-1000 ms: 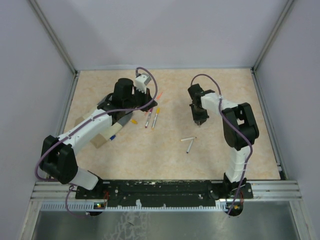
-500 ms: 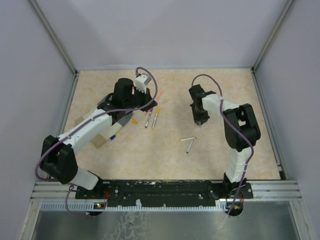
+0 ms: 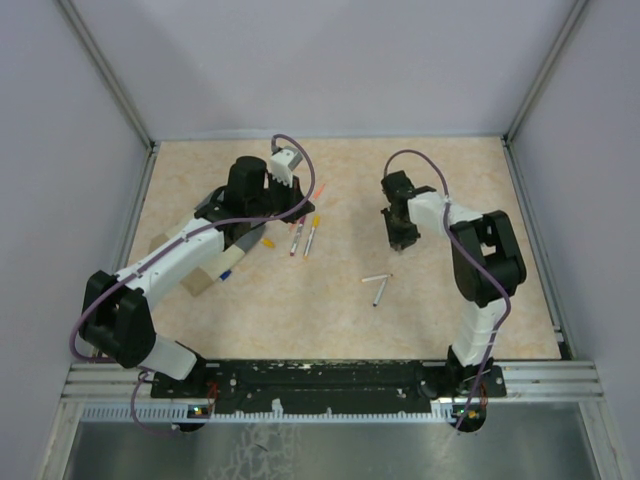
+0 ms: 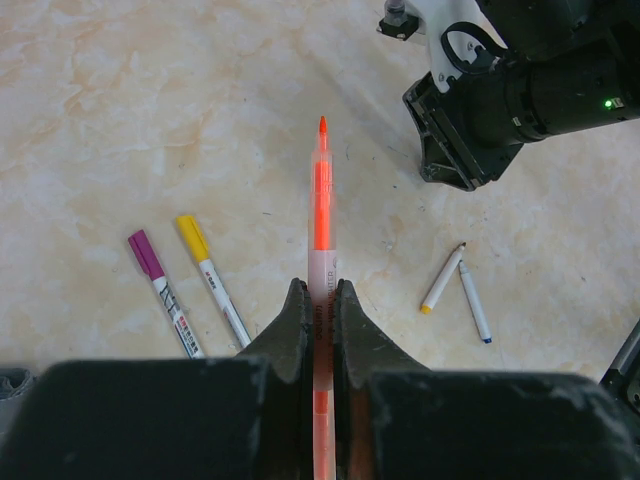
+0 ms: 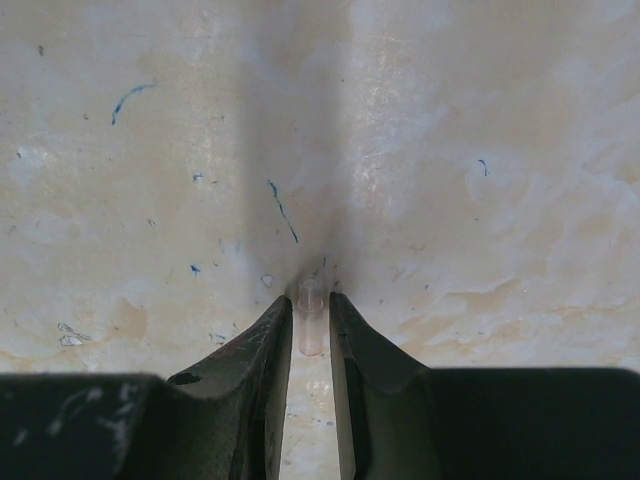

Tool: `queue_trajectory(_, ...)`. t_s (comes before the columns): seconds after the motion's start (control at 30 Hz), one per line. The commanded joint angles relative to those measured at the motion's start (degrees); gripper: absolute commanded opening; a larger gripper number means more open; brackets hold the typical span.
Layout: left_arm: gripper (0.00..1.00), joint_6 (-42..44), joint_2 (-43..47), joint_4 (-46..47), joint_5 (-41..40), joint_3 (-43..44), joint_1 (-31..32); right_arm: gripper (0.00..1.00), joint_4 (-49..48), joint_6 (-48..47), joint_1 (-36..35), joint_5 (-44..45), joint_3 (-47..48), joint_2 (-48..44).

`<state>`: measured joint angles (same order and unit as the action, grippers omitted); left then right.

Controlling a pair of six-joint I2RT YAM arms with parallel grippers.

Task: Insert the pens into the pen caps
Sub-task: Insert the pen cap onto the pen.

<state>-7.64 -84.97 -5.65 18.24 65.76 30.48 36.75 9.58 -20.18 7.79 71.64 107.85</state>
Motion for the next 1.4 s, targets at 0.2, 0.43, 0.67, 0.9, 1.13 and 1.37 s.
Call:
queue_trajectory(0.2, 0.00, 0.7, 1.3, 0.4, 0.6, -0.1, -0.2, 0.24, 2.8, -0.9, 1.6, -5.8, -6.0, 0.8)
queue_trajectory(0.43, 0.00, 0.7, 1.3, 0.4, 0.6, -0.2, -0.2, 0.24, 2.9, -1.2, 1.7, -5.8, -6.4, 1.2)
queue_trajectory(0.67, 0.00, 0.7, 1.4, 0.4, 0.7, -0.2, -0.2, 0.15, 1.9, -1.4, 3.2, -7.4, -8.0, 1.7)
queue_trajectory(0.9, 0.00, 0.6, 1.3, 0.5, 1.0, -0.3, -0.2, 0.02, 1.6, -1.8, 3.9, -6.6, -8.4, 0.2)
queue_trajectory(1.13, 0.00, -0.8, 0.8, 1.7, 2.5, -0.9, -0.2, 0.01, -2.5, -1.4, 3.8, -8.4, -9.0, -9.1)
queue_trajectory(1.37, 0.00, -3.5, -0.1, 3.7, 6.0, -0.6, -0.2, 0.01, -10.7, 0.2, 3.8, -13.8, -13.7, -21.2)
